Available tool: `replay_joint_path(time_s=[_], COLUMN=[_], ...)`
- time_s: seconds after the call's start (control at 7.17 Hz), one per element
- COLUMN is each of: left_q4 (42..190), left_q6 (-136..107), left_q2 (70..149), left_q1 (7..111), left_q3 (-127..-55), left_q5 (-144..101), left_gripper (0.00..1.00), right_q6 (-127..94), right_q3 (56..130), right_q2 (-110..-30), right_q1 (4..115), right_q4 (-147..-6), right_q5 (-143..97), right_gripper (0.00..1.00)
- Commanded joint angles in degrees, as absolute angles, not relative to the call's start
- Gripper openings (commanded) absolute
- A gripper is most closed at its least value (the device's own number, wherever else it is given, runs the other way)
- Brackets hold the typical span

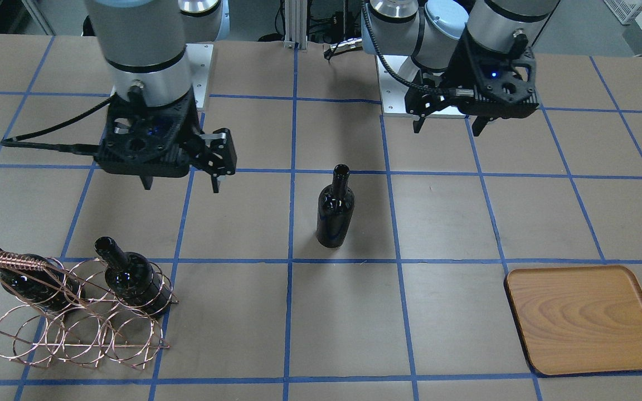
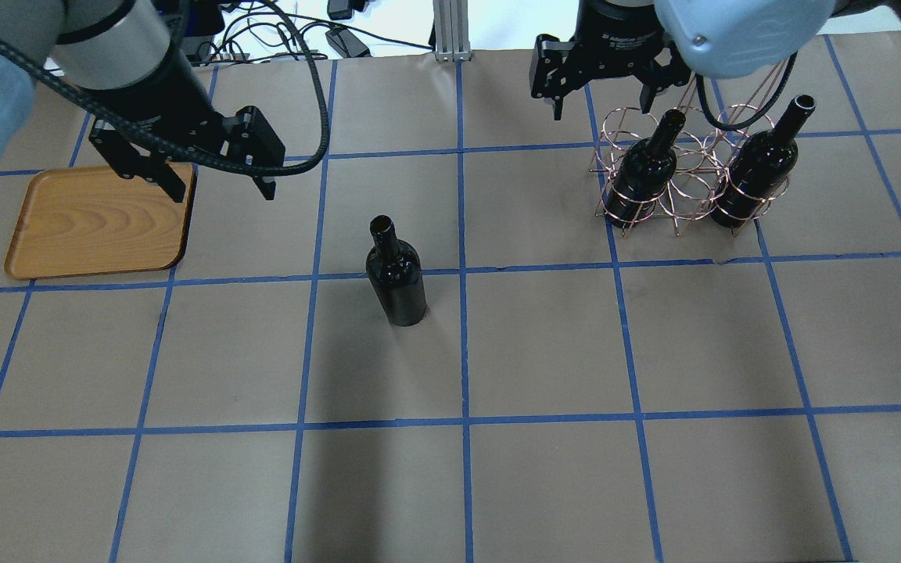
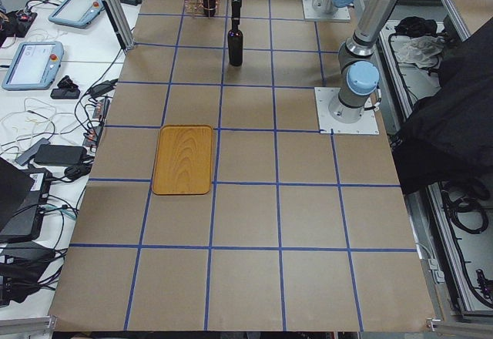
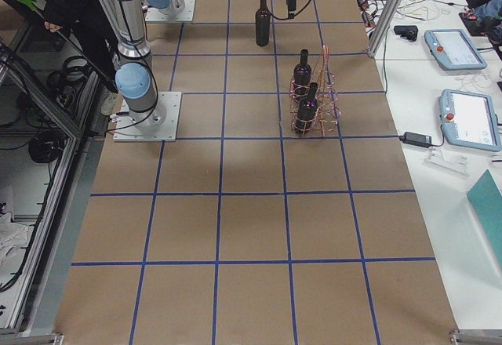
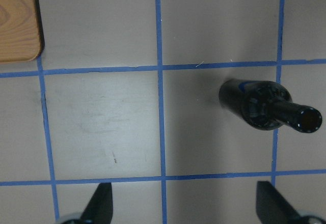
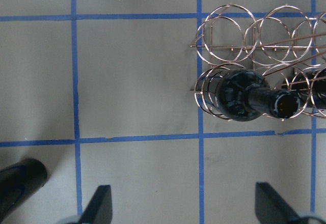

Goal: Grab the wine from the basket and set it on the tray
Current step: 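Move the left gripper over the standing bottle's neck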

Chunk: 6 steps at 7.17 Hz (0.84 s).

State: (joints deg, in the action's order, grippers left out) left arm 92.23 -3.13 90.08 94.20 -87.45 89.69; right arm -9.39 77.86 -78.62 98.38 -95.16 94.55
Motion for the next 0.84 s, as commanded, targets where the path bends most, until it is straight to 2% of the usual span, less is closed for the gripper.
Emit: replay_joint_path(time_s=[0.0, 0.28, 0.7], left_q4=[88.25, 87.63, 82.72], left_q6=[-7.73, -9.58, -12.13], left_q2=[92.98, 95.87, 97.73], left_q1=[100.0, 103.79, 104.15], left_q3=[-87.54, -87.54, -90.16], left_q5=[89.38, 89.47, 85.96], left_gripper=[1.0, 1.0, 1.0], right_q6=[-8.35, -3.04, -5.6], right_q3=[78.48, 80.76, 83.75], right_q2=[-79.36, -80.85, -83.31], right_q1=[96.77, 96.33, 96.24], right_q4=[-95.1, -95.1, -94.48], right_q5=[93.96, 93.95, 93.78], right_gripper=[1.0, 1.0, 1.0])
